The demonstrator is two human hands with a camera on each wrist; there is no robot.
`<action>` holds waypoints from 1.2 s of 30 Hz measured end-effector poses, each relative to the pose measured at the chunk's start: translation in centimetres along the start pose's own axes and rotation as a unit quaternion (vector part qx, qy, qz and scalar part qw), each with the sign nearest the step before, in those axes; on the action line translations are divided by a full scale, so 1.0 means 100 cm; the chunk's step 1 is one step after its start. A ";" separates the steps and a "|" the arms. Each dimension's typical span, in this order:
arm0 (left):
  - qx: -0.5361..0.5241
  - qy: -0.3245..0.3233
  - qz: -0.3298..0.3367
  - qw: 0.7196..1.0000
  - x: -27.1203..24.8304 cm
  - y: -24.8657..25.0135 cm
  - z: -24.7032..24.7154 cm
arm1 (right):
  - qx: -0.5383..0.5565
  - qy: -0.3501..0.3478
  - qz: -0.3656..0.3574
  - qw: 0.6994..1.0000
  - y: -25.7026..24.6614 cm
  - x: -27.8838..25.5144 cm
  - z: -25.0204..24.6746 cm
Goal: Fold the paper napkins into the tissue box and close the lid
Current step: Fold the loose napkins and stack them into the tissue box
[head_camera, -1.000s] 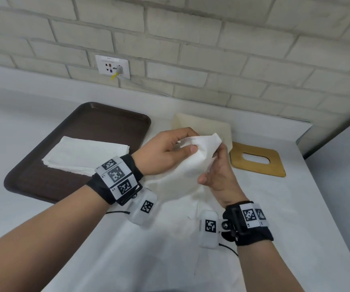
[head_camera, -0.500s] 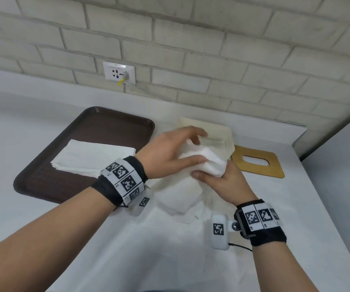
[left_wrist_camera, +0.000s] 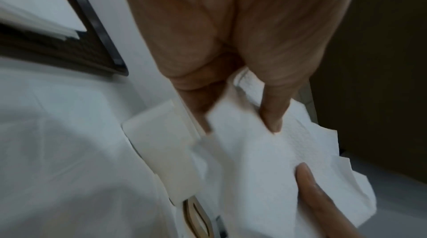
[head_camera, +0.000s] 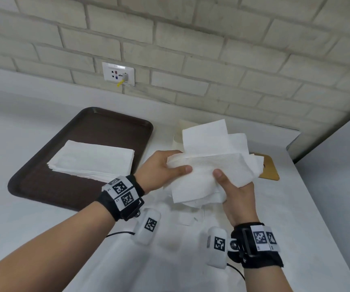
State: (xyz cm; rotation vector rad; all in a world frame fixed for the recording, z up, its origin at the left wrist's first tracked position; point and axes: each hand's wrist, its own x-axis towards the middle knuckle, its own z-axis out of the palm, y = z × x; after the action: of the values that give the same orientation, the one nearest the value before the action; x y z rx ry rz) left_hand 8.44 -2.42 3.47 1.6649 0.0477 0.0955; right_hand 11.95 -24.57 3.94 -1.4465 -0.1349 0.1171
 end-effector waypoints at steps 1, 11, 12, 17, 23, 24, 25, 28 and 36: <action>-0.016 0.013 -0.003 1.000 0.000 -0.002 0.001 | 0.006 0.009 0.000 1.000 0.002 0.000 -0.001; -0.014 0.036 -0.023 0.999 -0.001 -0.011 0.001 | 0.099 0.021 0.046 0.994 0.002 -0.002 0.001; -0.011 0.046 -0.023 0.999 -0.001 -0.010 0.001 | 0.104 0.014 0.046 0.993 0.002 -0.002 0.001; 0.012 0.106 -0.036 0.994 -0.002 -0.011 0.004 | 0.082 0.028 0.030 0.996 0.008 0.002 0.002; 0.018 0.013 -0.079 0.997 -0.010 -0.017 0.008 | 0.012 0.096 -0.029 0.995 0.008 0.010 -0.002; 0.015 0.028 -0.069 0.997 -0.010 -0.018 0.009 | 0.010 0.097 -0.030 0.995 0.009 0.010 -0.003; 0.006 0.051 -0.058 0.997 -0.009 -0.018 0.010 | 0.011 0.095 -0.027 0.995 0.010 0.010 -0.005; -0.104 0.109 -0.055 0.987 -0.007 -0.015 0.019 | 0.020 0.092 -0.016 0.995 0.013 0.009 -0.006; -0.143 0.058 -0.075 0.985 -0.010 -0.021 0.042 | 0.116 0.133 0.008 0.984 0.013 0.013 0.004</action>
State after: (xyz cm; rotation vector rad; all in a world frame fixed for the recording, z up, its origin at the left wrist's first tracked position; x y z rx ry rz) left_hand 7.91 -6.45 0.92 1.3618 0.2362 0.0807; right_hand 13.19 -23.76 2.74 -1.2183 0.1072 -0.0466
